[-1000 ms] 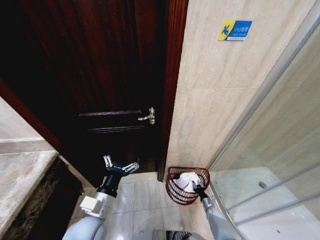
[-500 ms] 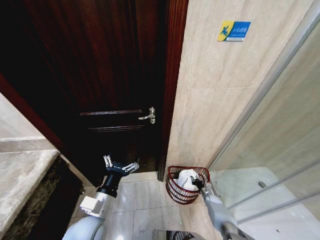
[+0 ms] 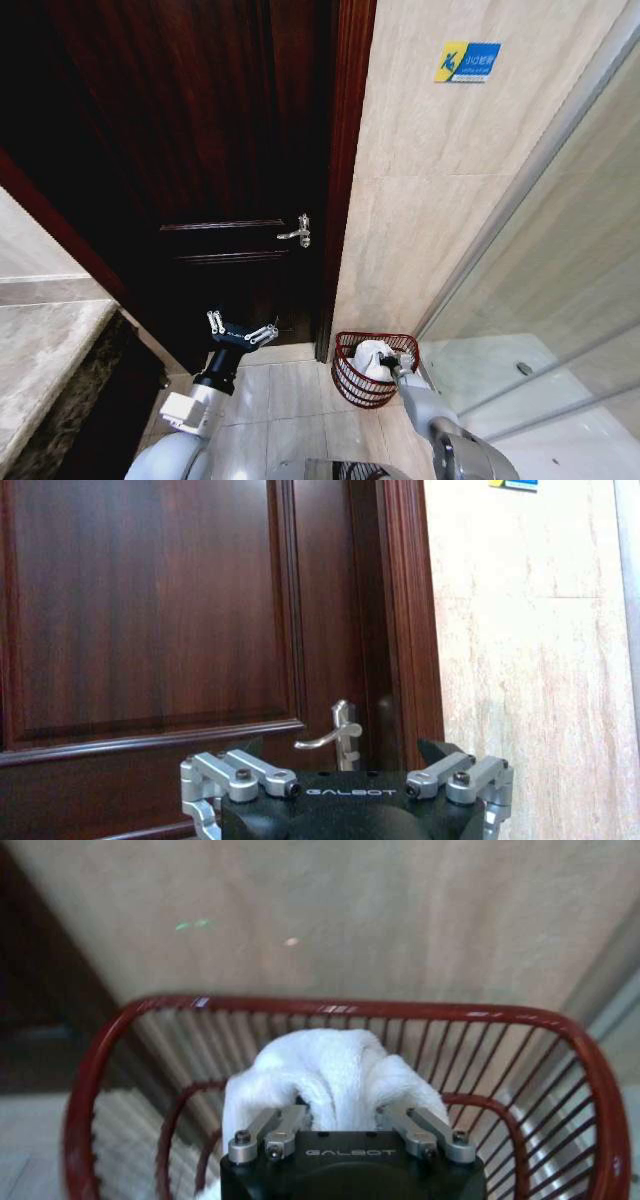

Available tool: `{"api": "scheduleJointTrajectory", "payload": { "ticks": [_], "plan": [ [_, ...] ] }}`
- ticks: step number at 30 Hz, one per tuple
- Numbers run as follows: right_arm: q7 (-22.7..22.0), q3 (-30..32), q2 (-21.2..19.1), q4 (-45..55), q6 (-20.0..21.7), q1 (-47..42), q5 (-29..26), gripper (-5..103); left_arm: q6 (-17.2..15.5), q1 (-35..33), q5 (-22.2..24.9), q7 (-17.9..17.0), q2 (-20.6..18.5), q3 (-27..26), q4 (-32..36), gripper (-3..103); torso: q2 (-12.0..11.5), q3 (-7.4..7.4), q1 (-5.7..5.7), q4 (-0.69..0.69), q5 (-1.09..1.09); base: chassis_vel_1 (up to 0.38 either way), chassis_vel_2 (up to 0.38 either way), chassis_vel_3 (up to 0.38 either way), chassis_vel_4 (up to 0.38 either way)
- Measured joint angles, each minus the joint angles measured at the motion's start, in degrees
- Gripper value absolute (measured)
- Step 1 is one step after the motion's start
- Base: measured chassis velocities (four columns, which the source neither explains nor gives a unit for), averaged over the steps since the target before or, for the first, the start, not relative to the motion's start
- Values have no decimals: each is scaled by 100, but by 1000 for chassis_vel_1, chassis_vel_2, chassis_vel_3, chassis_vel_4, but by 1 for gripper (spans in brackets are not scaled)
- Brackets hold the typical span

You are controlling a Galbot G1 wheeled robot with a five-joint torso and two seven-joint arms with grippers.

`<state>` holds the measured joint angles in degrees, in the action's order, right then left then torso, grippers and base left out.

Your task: Discard the used towel into the hamper.

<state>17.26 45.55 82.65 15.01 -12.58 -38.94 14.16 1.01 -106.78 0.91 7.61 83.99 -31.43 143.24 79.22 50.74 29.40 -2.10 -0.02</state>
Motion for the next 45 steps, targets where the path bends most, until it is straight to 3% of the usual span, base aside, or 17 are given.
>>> {"api": "scheduleJointTrajectory", "payload": {
  "ticks": [4, 6, 7, 11, 12, 14, 16, 20, 21, 22, 23, 25, 28, 30, 31, 36, 45],
  "plan": [
    [-114, -88, 89, 53, -417, -197, 293, 48, 0, 0, 0, 0, 0, 0, 0, 100, 0, 0, -2, 2, 4, 0, 0, 0, 0],
    [-162, -80, 97, 53, -437, -197, 303, 48, 0, 0, 0, 0, 0, 0, 0, 100, 0, 0, -2, 1, 4, 0, 0, 0, 0],
    [-261, -65, 99, 69, -472, -197, 341, 53, 0, 0, 0, 0, 0, 0, 0, 100, 0, 0, -2, -1, 4, 0, 0, 0, 0],
    [-711, 287, -79, 182, -456, -201, 1165, 70, 0, 0, 0, 0, 0, 0, 0, 100, 0, 0, -1, -1, 1, 0, 0, 0, 0],
    [-802, 350, -150, 210, -437, -209, 1158, 75, 0, 0, 0, 0, 0, 0, 0, 100, 0, 0, -1, 1, -1, 0, 0, 0, 0],
    [-841, 337, -208, 285, -446, -248, 964, 75, 0, 0, 0, 0, 0, 0, 0, 100, 0, 0, -1, 1, 1, 0, 0, 0, 0],
    [-833, 175, -265, 569, -684, -455, 443, 91, 0, 0, 0, 0, -1, 0, 0, 100, 0, 0, -1, 3, -1, 0, 0, 0, 0],
    [-704, -2, -234, 1038, -1039, -815, 94, 96, 0, 0, 0, -1, 1, -1, 0, 100, 0, 0, -1, -1, 4, 0, 0, 0, 0],
    [-568, -179, -174, 1648, -1092, -1228, -58, 99, 0, 0, 0, 0, 0, 0, 0, 100, 0, 0, -1, 0, 5, 0, 0, 0, 0],
    [-518, -234, -162, 1839, -1060, -1339, -103, 99, 0, 0, 0, 0, -1, 0, 0, 100, 0, 0, -1, 1, 5, 0, 0, 0, 0],
    [-280, -463, -106, 2694, -926, -1842, -366, 100, 0, 0, 0, 0, 0, 0, 0, 100, 0, -1, -1, 0, 0, 0, 0, 0, 0],
    [-200, -530, -69, 3027, -901, -2057, -490, 100, 0, 0, 0, 0, 0, 0, 0, 100, 0, -1, -2, 1, 1, 0, 0, 0, 0],
    [-45, -641, 96, 4389, -936, -2977, -1020, 100, 0, 0, 0, -2, 0, -1, 0, 100, 0, -1, -1, -1, 3, 0, 0, 0, 0],
    [-36, -631, 128, 4626, -944, -3142, -1097, 100, 0, 0, 0, -1, 0, 0, 0, 100, 0, -1, -2, 1, 0, 0, 0, 0, 0],
    [-15, -487, 250, 5358, -1051, -3622, -1292, 100, 0, 0, 0, 0, -1, 0, 0, 100, 0, -1, -2, 1, 5, 0, 0, 0, 0],
    [-37, -26, 524, 6679, -1187, -4503, -1545, 100, 0, 0, 0, 0, 0, 1, 0, 100, 0, -1, -2, 0, 3, 0, 0, 0, 0],
    [-230, 269, 876, 8759, -1155, -5914, -1950, 100, 0, 0, 0, 0, 0, 0, 0, 100, 1, 0, -1, 2, 1, 0, 0, 0, 0]
  ]
}}
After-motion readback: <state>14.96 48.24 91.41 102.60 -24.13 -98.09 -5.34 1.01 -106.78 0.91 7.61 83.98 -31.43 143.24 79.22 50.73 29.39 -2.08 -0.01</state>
